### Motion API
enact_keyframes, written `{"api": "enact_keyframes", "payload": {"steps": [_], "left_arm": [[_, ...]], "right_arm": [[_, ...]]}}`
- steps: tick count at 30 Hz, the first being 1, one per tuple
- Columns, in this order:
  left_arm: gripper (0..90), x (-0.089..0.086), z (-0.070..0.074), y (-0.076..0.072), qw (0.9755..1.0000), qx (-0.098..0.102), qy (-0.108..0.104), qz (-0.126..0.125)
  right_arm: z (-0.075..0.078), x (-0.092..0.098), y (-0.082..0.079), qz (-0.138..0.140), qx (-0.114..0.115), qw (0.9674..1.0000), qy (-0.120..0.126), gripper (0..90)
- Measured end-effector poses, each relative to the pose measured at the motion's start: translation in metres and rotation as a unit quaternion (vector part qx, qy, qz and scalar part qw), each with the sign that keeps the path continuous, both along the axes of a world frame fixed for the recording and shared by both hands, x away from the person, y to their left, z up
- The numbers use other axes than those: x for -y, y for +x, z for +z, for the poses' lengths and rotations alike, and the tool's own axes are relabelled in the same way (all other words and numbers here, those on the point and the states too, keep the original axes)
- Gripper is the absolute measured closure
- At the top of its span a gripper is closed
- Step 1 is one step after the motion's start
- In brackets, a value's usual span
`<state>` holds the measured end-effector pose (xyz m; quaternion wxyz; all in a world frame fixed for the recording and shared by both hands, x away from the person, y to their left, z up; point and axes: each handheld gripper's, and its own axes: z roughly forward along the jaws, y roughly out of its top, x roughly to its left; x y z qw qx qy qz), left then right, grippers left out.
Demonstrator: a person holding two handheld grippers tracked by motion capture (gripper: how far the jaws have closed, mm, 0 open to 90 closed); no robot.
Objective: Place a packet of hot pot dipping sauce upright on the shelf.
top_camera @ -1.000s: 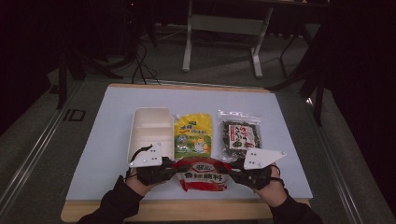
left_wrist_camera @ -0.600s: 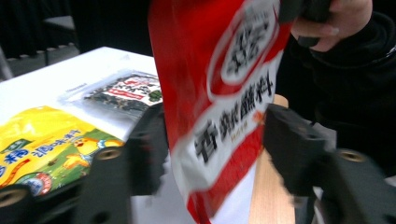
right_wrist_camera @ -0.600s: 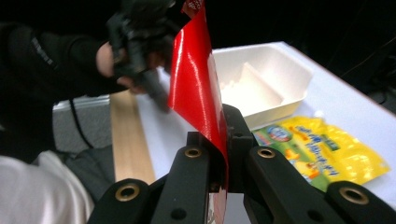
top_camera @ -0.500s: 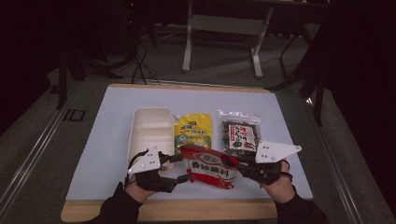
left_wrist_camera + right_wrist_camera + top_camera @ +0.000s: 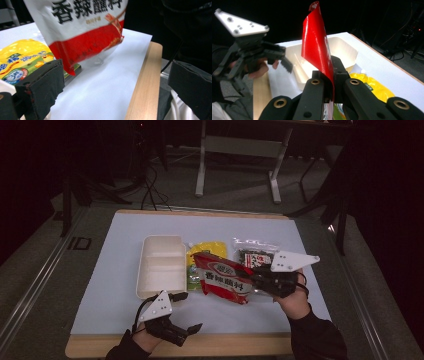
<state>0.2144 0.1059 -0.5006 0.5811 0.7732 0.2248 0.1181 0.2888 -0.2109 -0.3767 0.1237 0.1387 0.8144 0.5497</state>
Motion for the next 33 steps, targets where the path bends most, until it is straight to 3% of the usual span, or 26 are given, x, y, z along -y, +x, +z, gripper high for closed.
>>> {"api": "enact_keyframes", "payload": {"steps": [7, 9, 21, 33], "left_arm": [[2.1, 0.003, -0.010, -0.004, 0.9999, 0.005, 0.010, -0.005], [2.1, 0.004, -0.014, -0.005, 0.9997, 0.011, 0.019, -0.005], [2.1, 0.001, -0.020, -0.007, 0.9997, 0.012, 0.021, 0.000], [2.1, -0.004, -0.023, -0.013, 0.9997, 0.010, 0.022, 0.009]], "right_arm": [[0.006, -0.009, 0.013, 0.001, 0.002, 1.0000, 0.006, 89.2], [0.011, -0.017, 0.024, -0.001, 0.003, 1.0000, 0.007, 89.2], [0.015, -0.042, 0.058, 0.001, -0.011, 0.9999, 0.009, 89.1], [0.017, -0.072, 0.087, 0.001, -0.011, 0.9998, 0.015, 89.1]]}}
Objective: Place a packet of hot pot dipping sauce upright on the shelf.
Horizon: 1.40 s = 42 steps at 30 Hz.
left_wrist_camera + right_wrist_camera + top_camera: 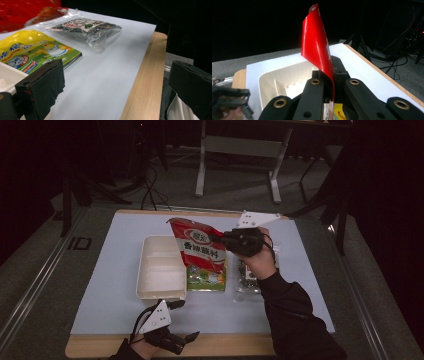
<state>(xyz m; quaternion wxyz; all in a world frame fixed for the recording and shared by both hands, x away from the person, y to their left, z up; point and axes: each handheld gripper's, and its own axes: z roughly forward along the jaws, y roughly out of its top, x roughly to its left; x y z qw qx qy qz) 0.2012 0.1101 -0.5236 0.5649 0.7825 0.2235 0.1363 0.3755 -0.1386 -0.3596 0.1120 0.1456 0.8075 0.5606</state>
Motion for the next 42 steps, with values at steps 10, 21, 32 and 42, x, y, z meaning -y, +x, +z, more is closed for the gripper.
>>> {"api": "enact_keyframes", "payload": {"steps": [10, 21, 32, 42], "left_arm": [[2.1, -0.004, -0.001, -0.003, 1.0000, -0.002, -0.003, 0.008], [2.1, -0.006, -0.003, -0.006, 0.9999, -0.004, -0.001, 0.011], [2.2, -0.007, -0.003, -0.010, 0.9999, -0.002, 0.002, 0.011], [2.1, -0.009, -0.003, -0.012, 0.9999, -0.005, 0.001, 0.016]], "right_arm": [[-0.001, -0.025, 0.020, -0.002, -0.005, 0.9999, 0.009, 89.1], [-0.007, -0.048, 0.041, -0.006, -0.012, 0.9997, 0.021, 89.1], [-0.014, -0.068, 0.062, 0.005, -0.012, 0.9994, 0.032, 89.2], [-0.024, -0.088, 0.073, 0.021, -0.016, 0.9989, 0.039, 89.2]]}}
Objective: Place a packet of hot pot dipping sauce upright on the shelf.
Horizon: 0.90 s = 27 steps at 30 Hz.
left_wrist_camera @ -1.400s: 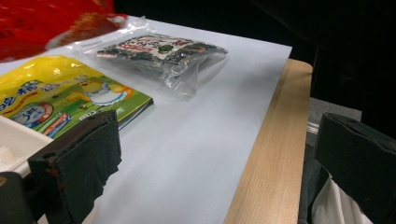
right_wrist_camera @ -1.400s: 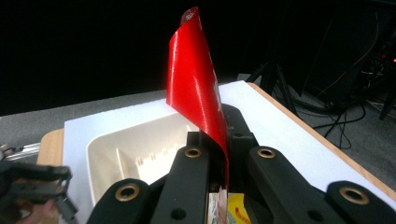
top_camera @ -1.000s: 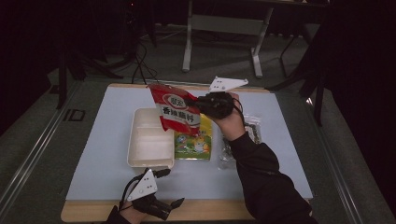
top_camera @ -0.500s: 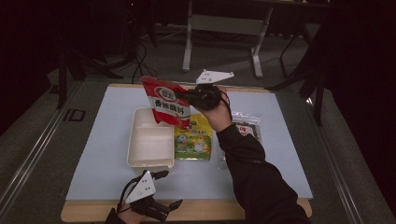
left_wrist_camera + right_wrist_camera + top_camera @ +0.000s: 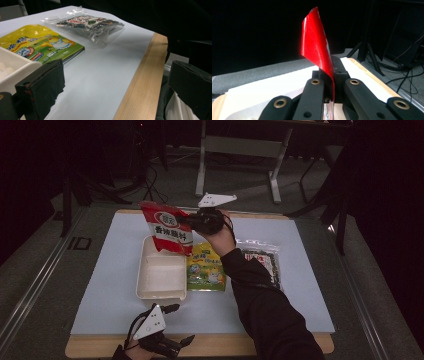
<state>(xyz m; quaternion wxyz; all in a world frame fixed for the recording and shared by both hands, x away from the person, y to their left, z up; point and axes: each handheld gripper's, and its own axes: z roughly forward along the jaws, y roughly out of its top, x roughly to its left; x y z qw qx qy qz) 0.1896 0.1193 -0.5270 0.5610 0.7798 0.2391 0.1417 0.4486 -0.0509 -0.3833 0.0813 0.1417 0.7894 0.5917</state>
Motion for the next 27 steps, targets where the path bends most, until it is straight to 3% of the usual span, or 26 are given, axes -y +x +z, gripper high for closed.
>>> {"api": "enact_keyframes", "payload": {"steps": [12, 22, 27], "left_arm": [[2.1, -0.003, 0.001, -0.002, 1.0000, 0.000, -0.003, 0.002], [2.1, -0.004, 0.000, -0.003, 1.0000, 0.000, -0.005, 0.004], [2.2, -0.004, 0.000, -0.003, 1.0000, -0.001, -0.004, 0.003]], "right_arm": [[-0.010, -0.022, 0.010, 0.015, -0.004, 0.9999, -0.001, 89.2], [-0.023, -0.033, 0.013, 0.011, -0.006, 0.9999, -0.008, 89.2], [-0.032, -0.038, 0.013, 0.012, -0.023, 0.9997, -0.002, 89.1]]}}
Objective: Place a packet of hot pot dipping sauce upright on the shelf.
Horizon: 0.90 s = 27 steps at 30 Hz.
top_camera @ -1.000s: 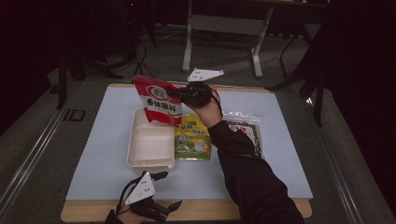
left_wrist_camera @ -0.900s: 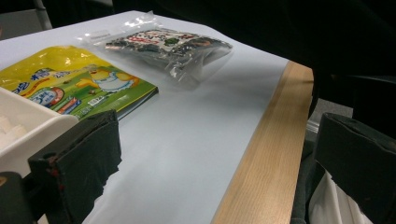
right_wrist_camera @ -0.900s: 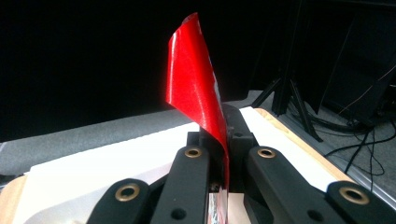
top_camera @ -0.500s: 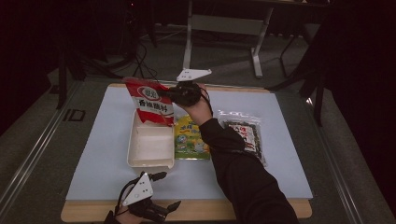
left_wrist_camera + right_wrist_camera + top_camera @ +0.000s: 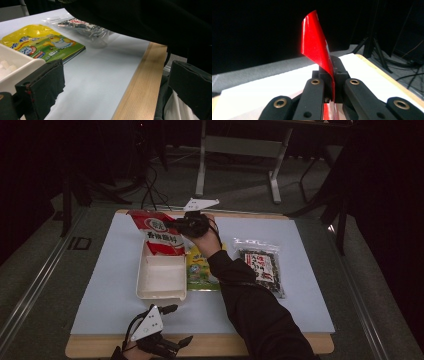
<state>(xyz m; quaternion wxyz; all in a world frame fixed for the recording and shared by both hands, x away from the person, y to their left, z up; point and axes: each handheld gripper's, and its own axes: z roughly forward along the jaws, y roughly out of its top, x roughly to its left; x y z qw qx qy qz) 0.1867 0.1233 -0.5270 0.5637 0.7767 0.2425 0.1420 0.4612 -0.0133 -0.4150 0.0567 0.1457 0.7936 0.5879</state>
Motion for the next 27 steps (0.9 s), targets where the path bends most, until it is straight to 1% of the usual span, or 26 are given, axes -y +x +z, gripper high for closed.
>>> {"api": "enact_keyframes", "payload": {"steps": [2, 4, 5, 7, 11, 12, 13, 14, 16, 18, 20, 23, 24, 25, 27], "left_arm": [[2.1, 0.000, 0.000, 0.000, 1.0000, 0.000, 0.002, 0.000], [2.1, 0.000, 0.000, 0.000, 1.0000, -0.001, 0.001, -0.001], [2.1, 0.000, 0.000, 0.000, 1.0000, 0.000, 0.002, -0.001], [2.2, 0.001, 0.000, 0.000, 1.0000, 0.000, 0.002, -0.001], [2.1, 0.001, 0.000, 0.000, 1.0000, 0.001, 0.004, -0.002], [2.1, 0.001, 0.000, 0.000, 1.0000, 0.001, 0.005, -0.002], [2.1, 0.001, 0.000, 0.000, 1.0000, 0.001, 0.005, -0.003], [2.2, 0.001, 0.000, 0.000, 1.0000, 0.001, 0.005, -0.003], [2.1, 0.002, 0.000, 0.000, 1.0000, 0.002, 0.007, -0.004], [2.2, 0.002, 0.000, 0.000, 1.0000, 0.003, 0.007, -0.004], [2.1, 0.003, 0.000, 0.000, 1.0000, 0.002, 0.008, -0.004], [2.2, 0.003, -0.001, 0.000, 1.0000, 0.002, 0.009, -0.004], [2.2, 0.004, -0.001, 0.000, 1.0000, 0.002, 0.009, -0.004], [2.1, 0.004, -0.001, 0.000, 1.0000, 0.002, 0.009, -0.004], [2.2, 0.005, -0.001, 0.000, 0.9999, 0.003, 0.010, -0.004]], "right_arm": [[-0.002, 0.000, 0.000, -0.002, -0.004, 1.0000, 0.004, 89.1], [-0.004, 0.001, 0.000, -0.004, -0.013, 0.9999, 0.010, 89.1], [-0.005, 0.002, 0.001, -0.007, -0.013, 0.9998, 0.010, 89.1], [-0.009, 0.003, 0.001, -0.008, -0.021, 0.9997, 0.013, 89.1], [-0.020, 0.005, 0.002, -0.011, -0.032, 0.9994, 0.009, 88.6], [-0.021, 0.006, 0.002, -0.013, -0.035, 0.9993, 0.008, 87.1], [-0.021, 0.007, 0.003, -0.019, -0.042, 0.9990, 0.004, 80.6], [-0.021, 0.009, 0.003, -0.027, -0.034, 0.9990, -0.002, 77.3], [-0.018, 0.012, 0.003, -0.034, -0.023, 0.9991, -0.012, 73.9], [-0.015, 0.016, 0.002, -0.040, -0.020, 0.9988, -0.020, 69.6], [-0.011, 0.020, 0.000, -0.041, -0.015, 0.9987, -0.024, 69.4], [-0.007, 0.026, -0.005, -0.039, -0.012, 0.9986, -0.033, 66.8], [-0.005, 0.028, -0.007, -0.039, -0.006, 0.9985, -0.037, 65.7], [-0.004, 0.030, -0.010, -0.041, -0.002, 0.9984, -0.039, 65.7], [-0.002, 0.034, -0.014, -0.038, -0.001, 0.9985, -0.040, 64.2]]}}
